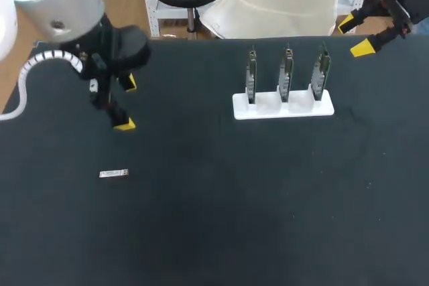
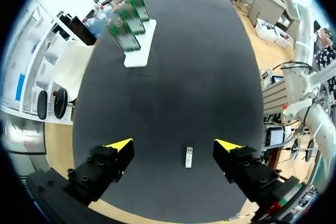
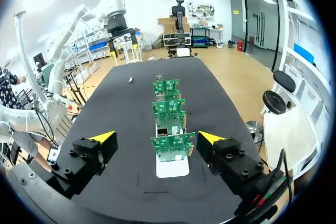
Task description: Pick up the optical module with the left hand, and insert it into the network port with the right hand.
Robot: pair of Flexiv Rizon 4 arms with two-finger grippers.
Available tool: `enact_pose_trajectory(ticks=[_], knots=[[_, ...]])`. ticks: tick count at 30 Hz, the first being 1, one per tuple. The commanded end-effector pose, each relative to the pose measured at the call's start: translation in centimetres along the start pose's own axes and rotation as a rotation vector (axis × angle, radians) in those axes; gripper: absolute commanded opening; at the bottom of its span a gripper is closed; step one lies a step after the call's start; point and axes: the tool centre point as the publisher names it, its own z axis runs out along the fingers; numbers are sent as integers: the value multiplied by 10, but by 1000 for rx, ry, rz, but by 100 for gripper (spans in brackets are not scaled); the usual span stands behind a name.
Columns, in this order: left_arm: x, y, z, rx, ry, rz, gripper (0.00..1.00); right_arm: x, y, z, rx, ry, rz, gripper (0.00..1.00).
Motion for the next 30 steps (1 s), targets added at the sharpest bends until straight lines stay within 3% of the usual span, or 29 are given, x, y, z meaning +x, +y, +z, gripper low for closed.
enact_pose_trajectory(ticks=[1, 10, 23, 30], knots=[[9, -11, 14, -3, 53, 8, 100, 0, 2, 0, 6, -1, -1, 100], [32, -31, 43, 26, 176, 19, 100, 0, 2, 0, 6, -1, -1, 100], [54, -50, 65, 54, 188, 4, 100, 0, 2, 0, 6, -1, -1, 100], [61, -60, 77, 66, 248, 18, 100, 0, 2, 0, 6, -1, -1, 100]])
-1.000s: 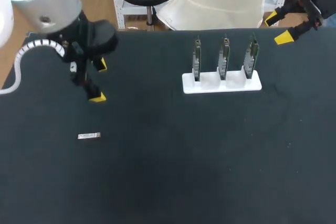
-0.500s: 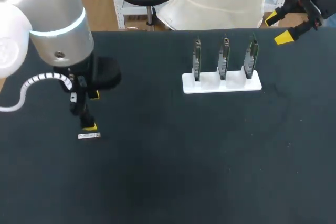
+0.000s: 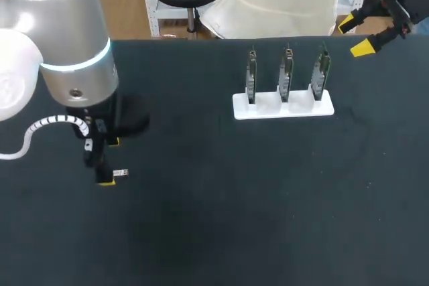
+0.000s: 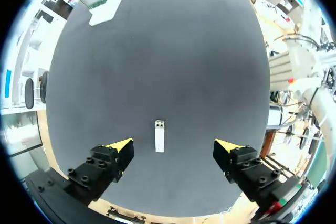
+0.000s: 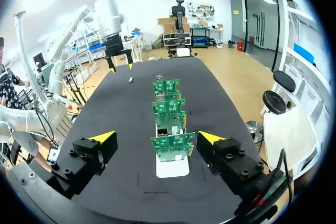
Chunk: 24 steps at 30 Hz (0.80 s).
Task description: Pick up the optical module with the left hand, and insert it into the network port with the right hand.
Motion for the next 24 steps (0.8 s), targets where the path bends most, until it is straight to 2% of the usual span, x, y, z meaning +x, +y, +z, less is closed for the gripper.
enact_pose_trajectory(ticks=[1, 24], knots=[[-3, -4, 7, 2, 21, 4, 100, 0, 2, 0, 6, -1, -1, 100], [14, -11, 33, -17, 36, -76, 100, 0, 2, 0, 6, -1, -1, 100]])
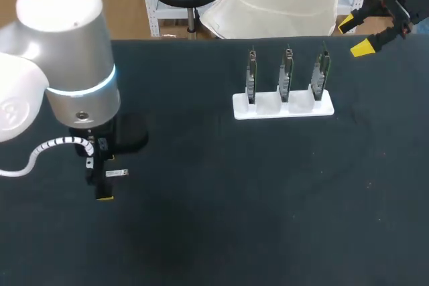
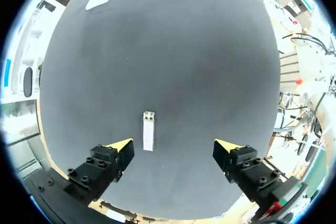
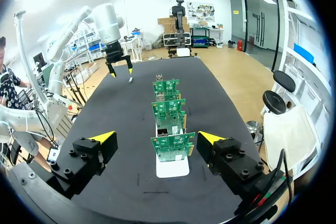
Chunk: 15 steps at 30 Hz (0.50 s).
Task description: Pick up the optical module with the left hand, and insert it into the network port with the right hand.
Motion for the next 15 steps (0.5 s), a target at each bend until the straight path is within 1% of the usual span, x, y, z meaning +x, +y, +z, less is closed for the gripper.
enact_pose_trajectory(ticks=[1, 15], knots=[[3, -1, 4, -6, -5, -1, 100, 0, 2, 0, 6, -1, -1, 100], [10, 5, 20, -2, -16, -26, 100, 0, 2, 0, 6, -1, -1, 100]])
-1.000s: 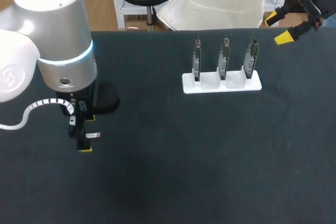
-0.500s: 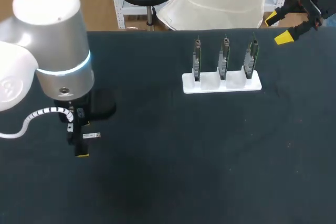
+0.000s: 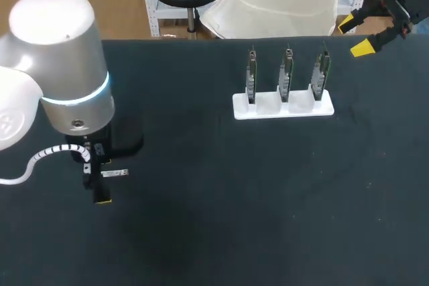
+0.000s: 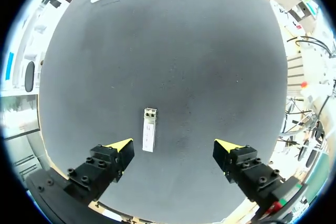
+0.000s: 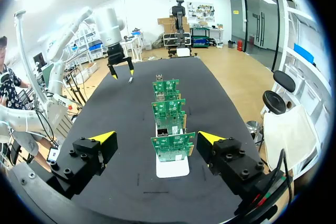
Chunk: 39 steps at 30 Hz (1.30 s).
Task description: Pick up the optical module with the left hand, and insert it into the network port with the right hand.
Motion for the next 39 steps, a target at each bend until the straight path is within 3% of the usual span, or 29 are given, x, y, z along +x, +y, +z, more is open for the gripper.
enact_pose_trajectory(ticks=[1, 39], knots=[[1, 3, 6, 7, -5, 1, 100, 0, 2, 0, 6, -1, -1, 100], [3, 14, 26, 63, -18, -9, 100, 0, 2, 0, 6, -1, -1, 100]])
